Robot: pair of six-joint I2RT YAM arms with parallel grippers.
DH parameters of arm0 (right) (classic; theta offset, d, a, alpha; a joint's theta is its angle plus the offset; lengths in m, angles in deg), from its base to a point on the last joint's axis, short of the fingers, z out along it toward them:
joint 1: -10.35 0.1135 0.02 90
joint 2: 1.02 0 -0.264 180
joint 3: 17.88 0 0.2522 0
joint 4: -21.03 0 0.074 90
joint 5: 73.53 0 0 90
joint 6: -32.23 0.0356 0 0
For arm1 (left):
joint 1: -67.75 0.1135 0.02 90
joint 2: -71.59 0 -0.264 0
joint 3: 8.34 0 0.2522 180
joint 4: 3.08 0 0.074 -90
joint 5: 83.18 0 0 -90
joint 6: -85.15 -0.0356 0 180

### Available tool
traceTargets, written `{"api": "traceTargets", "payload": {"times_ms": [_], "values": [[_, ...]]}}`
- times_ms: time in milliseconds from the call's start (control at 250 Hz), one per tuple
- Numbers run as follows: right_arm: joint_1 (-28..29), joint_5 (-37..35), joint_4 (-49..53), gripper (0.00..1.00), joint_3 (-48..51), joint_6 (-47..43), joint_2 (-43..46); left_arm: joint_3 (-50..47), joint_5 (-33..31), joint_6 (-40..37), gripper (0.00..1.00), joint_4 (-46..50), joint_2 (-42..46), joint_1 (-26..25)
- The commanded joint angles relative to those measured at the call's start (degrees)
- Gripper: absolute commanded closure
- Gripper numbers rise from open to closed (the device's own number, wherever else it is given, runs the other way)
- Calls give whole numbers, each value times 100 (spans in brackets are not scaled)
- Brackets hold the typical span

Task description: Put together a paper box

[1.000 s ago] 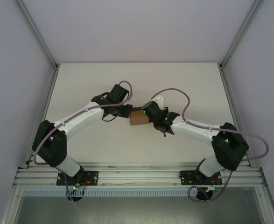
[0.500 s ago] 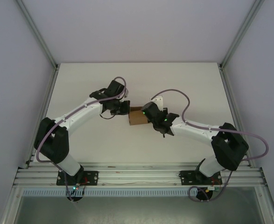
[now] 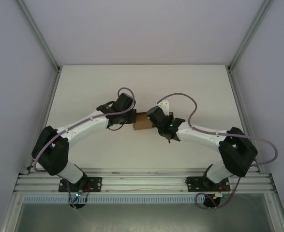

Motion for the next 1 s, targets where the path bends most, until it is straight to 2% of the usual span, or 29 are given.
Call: {"api": "traceTargets", "payload": {"times_ms": [0,112,248,420,528,580,700,791,999], "values": [[108,126,95,100,324,-21,-185,-629,-445,215,100,109,-52,-120],[102,104,-82,100,466,-50,-76,-856,-555,232,100,-90,-30,-151],[105,320,-353,92,660,-143,255,-1131,-696,25,100,-392,90,-312],[83,291,-187,66,566,-286,675,-1228,-1096,-2,100,-413,123,-435],[-57,636,-8,44,463,-299,967,-1192,-1208,-7,100,-417,106,-489],[-148,958,27,37,462,-320,1093,-1171,-1262,-8,100,-415,95,-525],[-354,1198,-19,25,452,-207,1308,-1169,-1255,-7,100,-496,102,-597],[-571,1325,-143,22,360,-93,1307,-1074,-1342,-154,100,-430,85,-638],[-927,1453,23,22,21,52,882,-939,-1449,-219,100,-382,39,-737]]}}
